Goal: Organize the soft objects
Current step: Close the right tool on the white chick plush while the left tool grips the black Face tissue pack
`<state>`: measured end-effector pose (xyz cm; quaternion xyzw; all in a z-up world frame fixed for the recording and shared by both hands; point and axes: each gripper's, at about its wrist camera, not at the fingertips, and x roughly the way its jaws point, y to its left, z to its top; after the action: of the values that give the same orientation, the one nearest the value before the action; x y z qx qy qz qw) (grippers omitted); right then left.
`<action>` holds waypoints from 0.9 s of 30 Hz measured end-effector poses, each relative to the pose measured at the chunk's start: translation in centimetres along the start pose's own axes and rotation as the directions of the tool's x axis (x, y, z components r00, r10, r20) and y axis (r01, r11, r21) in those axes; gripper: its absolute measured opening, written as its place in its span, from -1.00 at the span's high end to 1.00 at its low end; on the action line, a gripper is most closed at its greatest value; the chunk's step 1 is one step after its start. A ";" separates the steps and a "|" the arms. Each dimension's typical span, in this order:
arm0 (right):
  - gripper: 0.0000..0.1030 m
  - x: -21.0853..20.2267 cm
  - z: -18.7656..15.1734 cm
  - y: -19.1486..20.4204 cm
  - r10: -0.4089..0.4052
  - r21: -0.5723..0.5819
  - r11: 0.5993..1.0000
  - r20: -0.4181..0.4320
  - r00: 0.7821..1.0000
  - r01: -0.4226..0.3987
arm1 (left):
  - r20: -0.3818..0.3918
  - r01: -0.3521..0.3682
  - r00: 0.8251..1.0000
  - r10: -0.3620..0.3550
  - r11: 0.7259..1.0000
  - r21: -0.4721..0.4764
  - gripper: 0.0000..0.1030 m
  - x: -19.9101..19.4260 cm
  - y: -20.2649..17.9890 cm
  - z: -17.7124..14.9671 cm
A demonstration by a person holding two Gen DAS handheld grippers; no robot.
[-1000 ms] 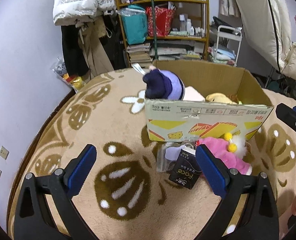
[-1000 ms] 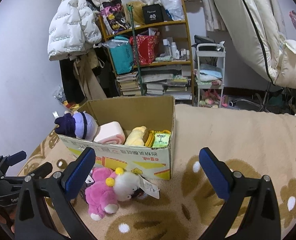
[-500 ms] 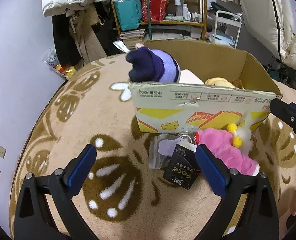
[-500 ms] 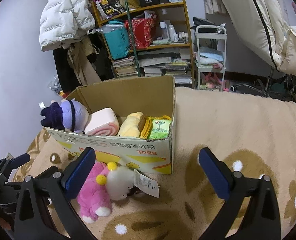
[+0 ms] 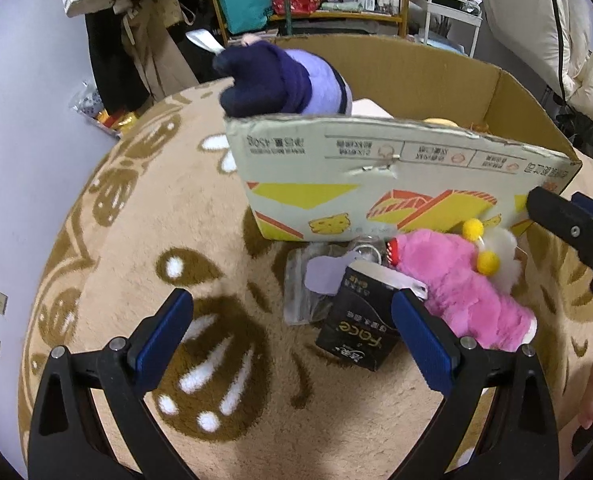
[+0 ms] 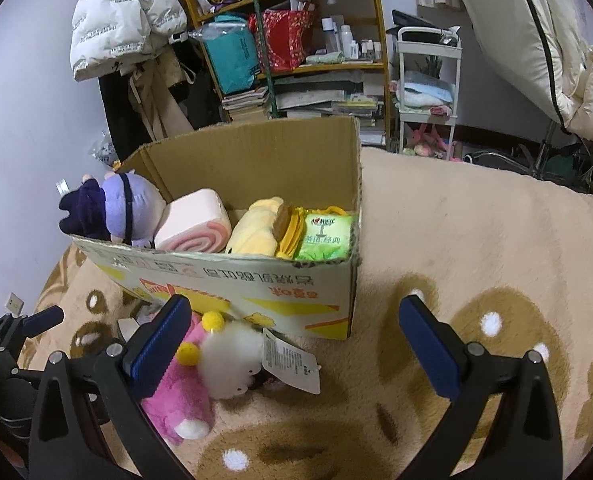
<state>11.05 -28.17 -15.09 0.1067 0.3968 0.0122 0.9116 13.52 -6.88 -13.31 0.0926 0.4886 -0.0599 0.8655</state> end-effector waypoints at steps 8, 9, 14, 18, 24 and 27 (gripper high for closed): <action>-1.00 1.7 -0.4 0.9 0.007 -0.039 0.999 -0.067 0.998 -0.010 | -0.010 0.023 1.000 -0.023 1.000 0.014 -0.91 0.2 -0.6 0.0; -1.00 2.0 -0.5 1.0 0.008 -0.046 0.999 -0.076 0.997 -0.011 | -0.010 0.025 1.000 -0.025 1.000 0.015 -0.91 0.2 -0.7 0.0; -1.00 2.7 -0.6 1.5 0.000 -0.077 0.997 -0.096 0.995 -0.007 | -0.015 0.044 0.999 -0.044 0.999 0.016 -0.91 0.1 -0.9 0.0; -1.00 3.5 -0.9 1.3 -0.012 -0.074 0.997 -0.132 0.991 0.002 | -0.023 0.066 0.998 -0.065 0.998 0.019 -0.91 0.3 -0.9 0.1; -1.00 4.6 -1.0 0.0 -0.009 -0.017 1.000 -0.180 0.984 0.006 | -0.027 0.101 0.995 -0.100 0.995 0.018 -0.91 0.1 -1.3 0.1; -1.00 4.9 -1.0 -0.4 0.001 0.003 1.000 -0.195 0.981 0.000 | -0.025 0.119 0.993 -0.119 0.993 0.019 -0.91 -0.2 -1.5 0.0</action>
<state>13.66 -27.89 -19.34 0.1066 0.4841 0.0222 0.8682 13.15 -8.38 -13.26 0.0728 0.5029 -0.1152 0.8535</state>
